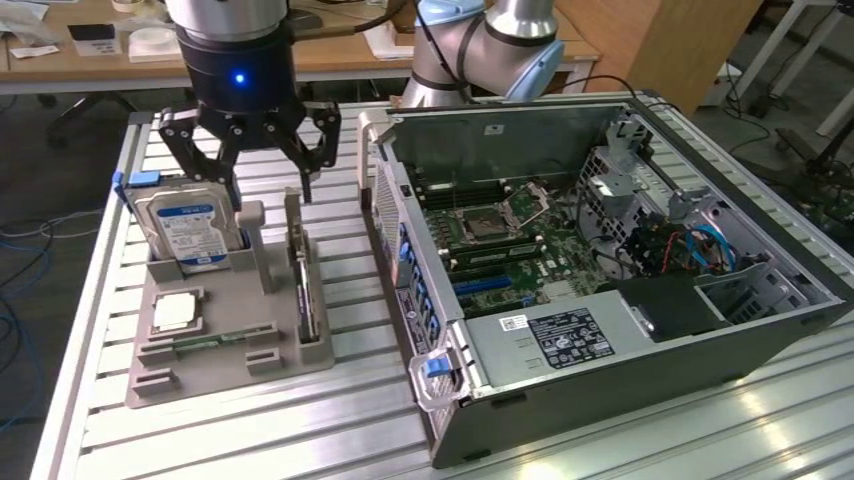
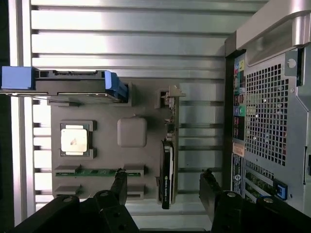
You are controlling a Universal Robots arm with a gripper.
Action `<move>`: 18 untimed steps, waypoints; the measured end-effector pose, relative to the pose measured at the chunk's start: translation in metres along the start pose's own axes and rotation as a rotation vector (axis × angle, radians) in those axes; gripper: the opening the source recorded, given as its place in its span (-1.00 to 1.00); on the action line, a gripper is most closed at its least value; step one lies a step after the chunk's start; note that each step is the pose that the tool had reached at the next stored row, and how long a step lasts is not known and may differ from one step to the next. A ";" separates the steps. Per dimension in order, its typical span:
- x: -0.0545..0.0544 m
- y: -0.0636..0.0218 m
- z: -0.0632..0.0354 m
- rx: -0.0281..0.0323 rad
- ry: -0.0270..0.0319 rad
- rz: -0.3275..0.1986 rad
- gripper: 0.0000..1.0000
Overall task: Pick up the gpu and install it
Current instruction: 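Pick up the gpu and move the gpu toward the slot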
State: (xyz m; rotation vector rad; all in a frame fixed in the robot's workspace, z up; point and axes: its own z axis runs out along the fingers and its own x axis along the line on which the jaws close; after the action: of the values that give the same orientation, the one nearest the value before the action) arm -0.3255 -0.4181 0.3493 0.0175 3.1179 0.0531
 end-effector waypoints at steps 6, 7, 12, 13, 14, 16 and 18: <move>0.000 -0.0016 0.0079 0.0001 0.0001 0.000 0.41; 0.000 -0.0019 0.0091 0.0000 0.0001 0.000 0.41; 0.000 -0.0022 0.0143 0.0001 0.0001 0.000 0.41; 0.000 -0.0022 0.0151 0.0001 0.0002 -0.002 0.41; -0.001 -0.0023 0.0158 0.0001 0.0002 -0.004 0.41; -0.001 -0.0023 0.0173 -0.0001 0.0004 -0.008 0.41; -0.002 -0.0023 0.0186 -0.0002 0.0004 -0.010 0.41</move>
State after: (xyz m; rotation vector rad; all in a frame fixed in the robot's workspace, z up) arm -0.3234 -0.4198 0.3307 0.0026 3.1182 0.0532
